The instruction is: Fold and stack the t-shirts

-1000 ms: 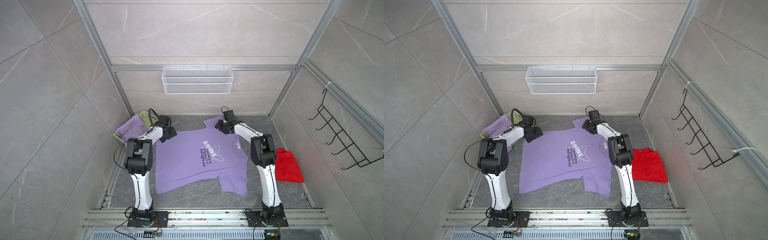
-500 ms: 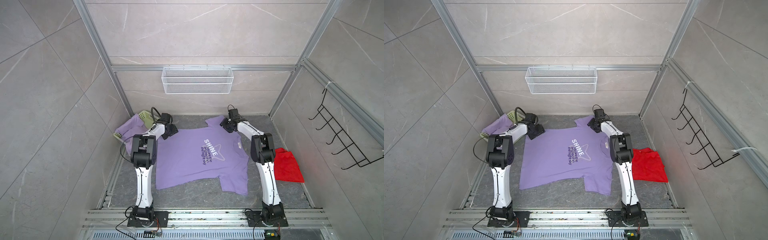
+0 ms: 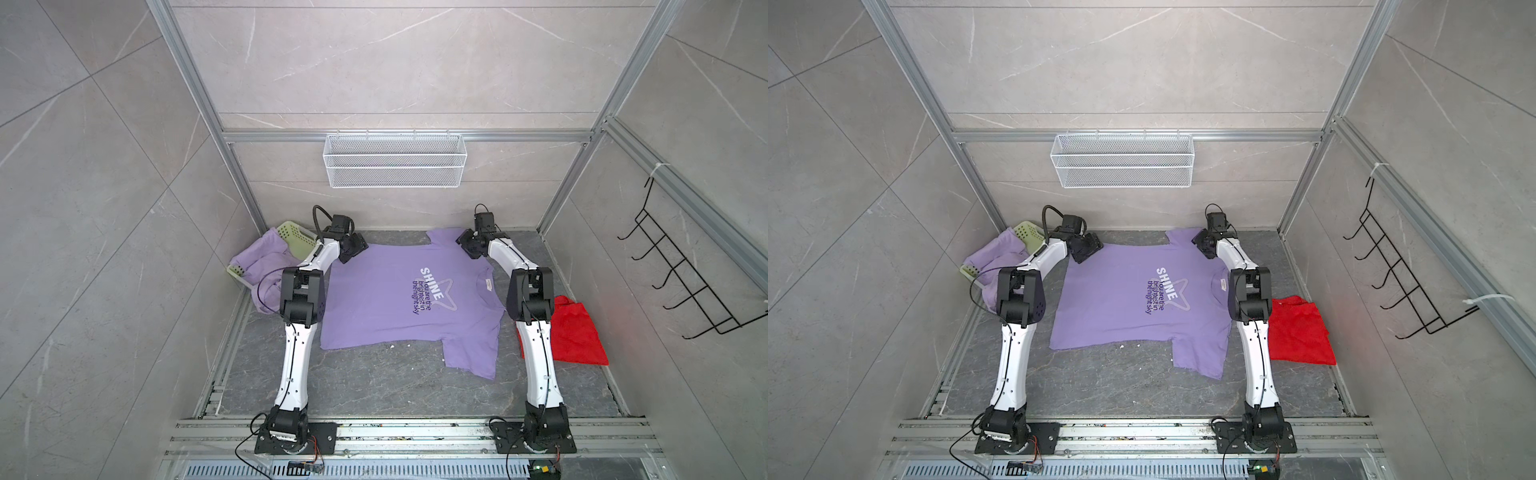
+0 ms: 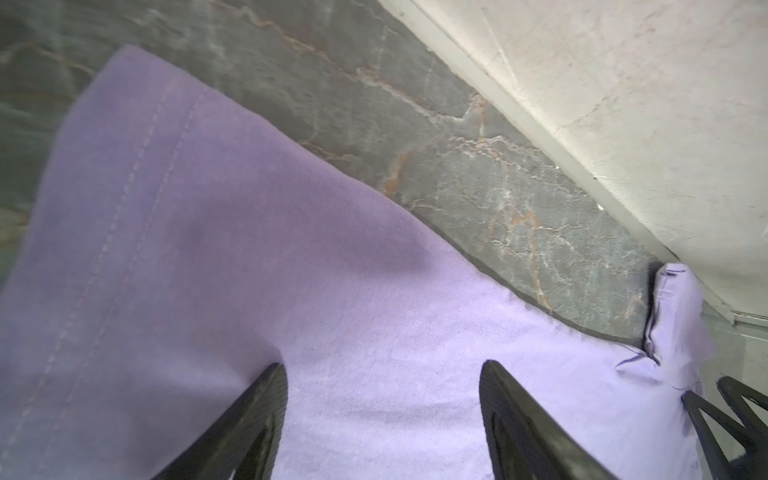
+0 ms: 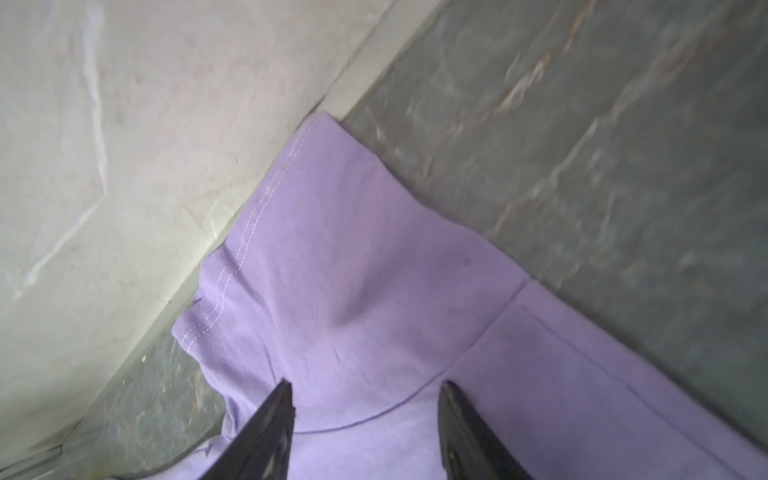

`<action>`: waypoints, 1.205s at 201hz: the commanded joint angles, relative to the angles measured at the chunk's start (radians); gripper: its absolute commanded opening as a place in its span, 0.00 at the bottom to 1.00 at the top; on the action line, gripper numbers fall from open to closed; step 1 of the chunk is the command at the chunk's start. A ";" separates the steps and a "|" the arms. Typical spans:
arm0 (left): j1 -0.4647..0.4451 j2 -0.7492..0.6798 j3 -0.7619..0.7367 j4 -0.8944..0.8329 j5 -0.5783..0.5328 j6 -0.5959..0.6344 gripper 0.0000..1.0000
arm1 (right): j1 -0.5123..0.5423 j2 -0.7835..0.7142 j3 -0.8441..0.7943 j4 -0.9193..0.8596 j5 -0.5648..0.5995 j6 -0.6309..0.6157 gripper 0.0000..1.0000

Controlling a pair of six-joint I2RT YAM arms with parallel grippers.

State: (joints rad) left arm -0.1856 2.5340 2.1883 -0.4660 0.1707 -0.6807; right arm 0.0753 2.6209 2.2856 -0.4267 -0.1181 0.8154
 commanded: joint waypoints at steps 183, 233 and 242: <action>-0.025 -0.391 -0.373 0.029 0.084 0.032 0.76 | -0.009 -0.437 -0.441 -0.033 -0.049 -0.154 0.58; -0.067 -0.550 -0.672 0.070 0.083 -0.026 0.76 | -0.005 -0.646 -0.882 0.132 -0.076 -0.097 0.58; -0.072 -0.566 -0.712 0.085 0.092 -0.035 0.76 | -0.003 -0.661 -0.929 0.153 -0.083 -0.092 0.58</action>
State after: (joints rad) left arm -0.2428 2.0296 1.5700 -0.4175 0.2234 -0.6792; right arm 0.0650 2.0075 1.4773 -0.3592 -0.1791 0.6891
